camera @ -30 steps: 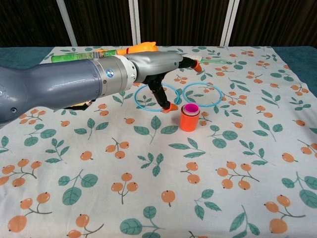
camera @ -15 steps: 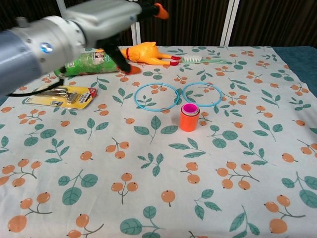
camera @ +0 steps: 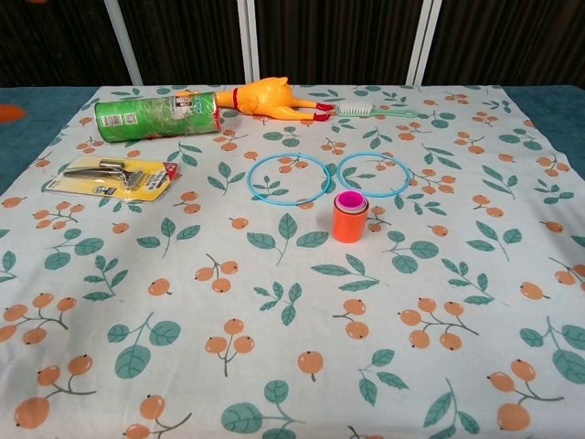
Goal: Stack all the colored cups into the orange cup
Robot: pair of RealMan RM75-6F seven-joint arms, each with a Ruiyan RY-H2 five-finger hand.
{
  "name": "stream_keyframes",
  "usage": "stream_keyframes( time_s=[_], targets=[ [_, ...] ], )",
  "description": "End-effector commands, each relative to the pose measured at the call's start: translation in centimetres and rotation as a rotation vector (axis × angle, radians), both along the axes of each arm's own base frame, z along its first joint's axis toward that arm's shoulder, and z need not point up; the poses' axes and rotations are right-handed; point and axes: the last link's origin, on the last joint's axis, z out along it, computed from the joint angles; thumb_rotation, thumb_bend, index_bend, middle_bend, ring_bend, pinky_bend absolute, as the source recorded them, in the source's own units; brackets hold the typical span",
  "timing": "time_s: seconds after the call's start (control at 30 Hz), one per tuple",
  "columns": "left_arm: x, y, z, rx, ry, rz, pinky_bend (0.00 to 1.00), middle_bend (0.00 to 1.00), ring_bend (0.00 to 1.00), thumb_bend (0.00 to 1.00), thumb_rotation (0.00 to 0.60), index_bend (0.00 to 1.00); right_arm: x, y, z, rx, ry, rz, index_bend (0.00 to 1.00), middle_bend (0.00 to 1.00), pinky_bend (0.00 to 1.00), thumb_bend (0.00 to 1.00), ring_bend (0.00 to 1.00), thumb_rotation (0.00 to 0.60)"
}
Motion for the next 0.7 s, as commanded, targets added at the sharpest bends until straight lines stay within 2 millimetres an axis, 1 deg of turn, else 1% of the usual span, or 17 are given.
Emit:
stream_keyframes(
  time_s=[0.03, 0.07, 0.17, 0.27, 0.37, 0.43, 0.57, 0.7],
  targets=[
    [-4.8, -3.0, 1.2, 0.035, -0.029, 0.065, 0.0, 0.0, 0.0, 0.18, 0.6, 0.14, 0.0, 0.1, 0.1, 0.012, 0.01, 0.005, 0.02, 0.0, 0.04, 0.37, 0.0, 0.6],
    [-5.2, -3.2, 1.1, 0.038, -0.042, 0.079, 0.0, 0.0, 0.0, 0.18, 0.6, 0.14, 0.0, 0.1, 0.1, 0.014, 0.012, 0.007, 0.02, 0.0, 0.04, 0.37, 0.0, 0.6],
    [-7.6, -4.5, 0.9, 0.072, -0.101, 0.159, 0.0, 0.0, 0.0, 0.18, 0.6, 0.14, 0.1, 0.1, 0.5, 0.018, 0.01, 0.022, 0.02, 0.0, 0.04, 0.37, 0.0, 0.6],
    [-9.2, -5.3, 0.5, 0.1, -0.107, 0.228, 0.0, 0.0, 0.0, 0.18, 0.6, 0.15, 0.2, 0.2, 0.9, 0.021, 0.014, 0.043, 0.02, 0.0, 0.04, 0.37, 0.0, 0.6],
    [-9.6, -5.3, 0.5, 0.118, -0.084, 0.249, 0.0, 0.0, 0.0, 0.18, 0.6, 0.15, 0.3, 0.4, 1.1, 0.026, 0.019, 0.057, 0.02, 0.0, 0.04, 0.37, 0.0, 0.6],
    [-10.3, -5.5, 0.9, 0.158, -0.04, 0.295, 0.0, 0.0, 0.0, 0.18, 0.6, 0.15, 0.3, 0.5, 1.4, 0.031, 0.025, 0.066, 0.02, 0.0, 0.04, 0.37, 0.0, 0.6],
    [-11.0, -5.5, 1.4, 0.203, -0.018, 0.377, 0.0, 0.0, 0.0, 0.18, 0.6, 0.15, 0.3, 0.7, 1.9, 0.032, 0.031, 0.07, 0.02, 0.0, 0.04, 0.37, 0.0, 0.6],
    [-11.3, -5.7, 2.0, 0.228, -0.012, 0.424, 0.0, 0.0, 0.0, 0.18, 0.6, 0.15, 0.3, 0.8, 2.2, 0.034, 0.037, 0.069, 0.02, 0.0, 0.04, 0.37, 0.0, 0.6]
  ],
)
